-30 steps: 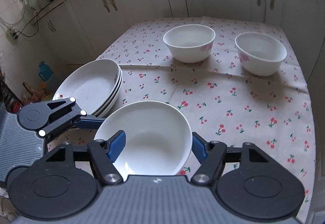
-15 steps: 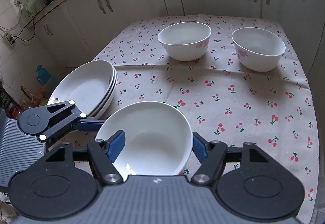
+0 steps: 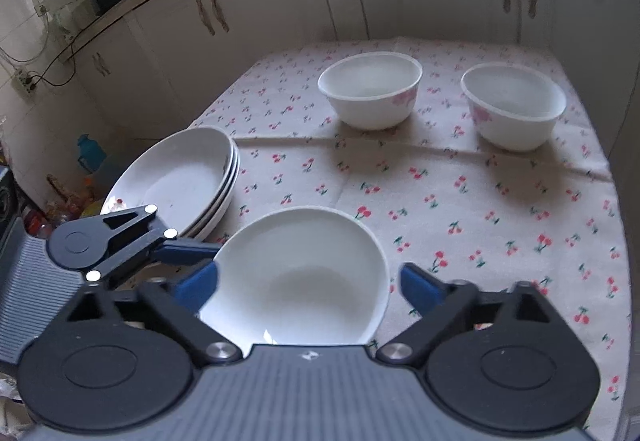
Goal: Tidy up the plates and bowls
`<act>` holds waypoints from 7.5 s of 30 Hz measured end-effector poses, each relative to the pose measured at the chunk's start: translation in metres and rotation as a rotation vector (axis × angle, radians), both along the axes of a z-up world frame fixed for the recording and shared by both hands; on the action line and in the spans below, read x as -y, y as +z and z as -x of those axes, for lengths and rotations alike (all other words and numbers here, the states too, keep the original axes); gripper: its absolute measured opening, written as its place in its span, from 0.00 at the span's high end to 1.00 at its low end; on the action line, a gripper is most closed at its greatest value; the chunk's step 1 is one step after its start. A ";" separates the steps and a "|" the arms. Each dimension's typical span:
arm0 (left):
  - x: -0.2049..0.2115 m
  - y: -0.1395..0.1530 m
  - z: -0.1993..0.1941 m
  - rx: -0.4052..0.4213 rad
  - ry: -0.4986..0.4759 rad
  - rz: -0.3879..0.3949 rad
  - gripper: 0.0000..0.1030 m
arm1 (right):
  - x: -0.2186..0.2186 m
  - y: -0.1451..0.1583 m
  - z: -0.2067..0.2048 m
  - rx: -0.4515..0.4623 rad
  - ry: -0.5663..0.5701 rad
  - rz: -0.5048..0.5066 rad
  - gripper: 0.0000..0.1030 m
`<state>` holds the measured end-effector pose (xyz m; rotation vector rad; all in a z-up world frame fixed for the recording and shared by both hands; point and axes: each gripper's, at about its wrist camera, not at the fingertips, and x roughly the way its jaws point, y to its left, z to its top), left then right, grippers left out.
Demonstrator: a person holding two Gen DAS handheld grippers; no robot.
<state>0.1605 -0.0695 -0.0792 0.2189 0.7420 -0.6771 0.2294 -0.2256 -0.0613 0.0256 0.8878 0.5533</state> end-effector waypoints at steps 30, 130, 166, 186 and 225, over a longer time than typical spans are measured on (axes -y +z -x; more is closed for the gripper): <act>-0.037 0.032 -0.136 0.177 0.187 -0.077 0.02 | -0.002 0.053 -0.120 0.116 0.089 0.116 0.01; 0.004 0.038 -0.002 0.013 0.052 -0.035 0.19 | 0.007 0.045 -0.022 -0.099 0.018 0.085 0.43; 0.005 0.026 -0.003 -0.035 0.055 -0.044 0.18 | 0.001 0.027 -0.021 -0.107 0.035 0.109 0.37; -0.021 0.072 0.007 0.051 0.040 -0.008 0.03 | 0.021 0.048 -0.002 0.093 -0.037 0.132 0.01; 0.114 0.015 -0.286 -0.227 0.089 -0.069 0.34 | 0.109 -0.022 -0.158 0.211 0.003 0.202 0.15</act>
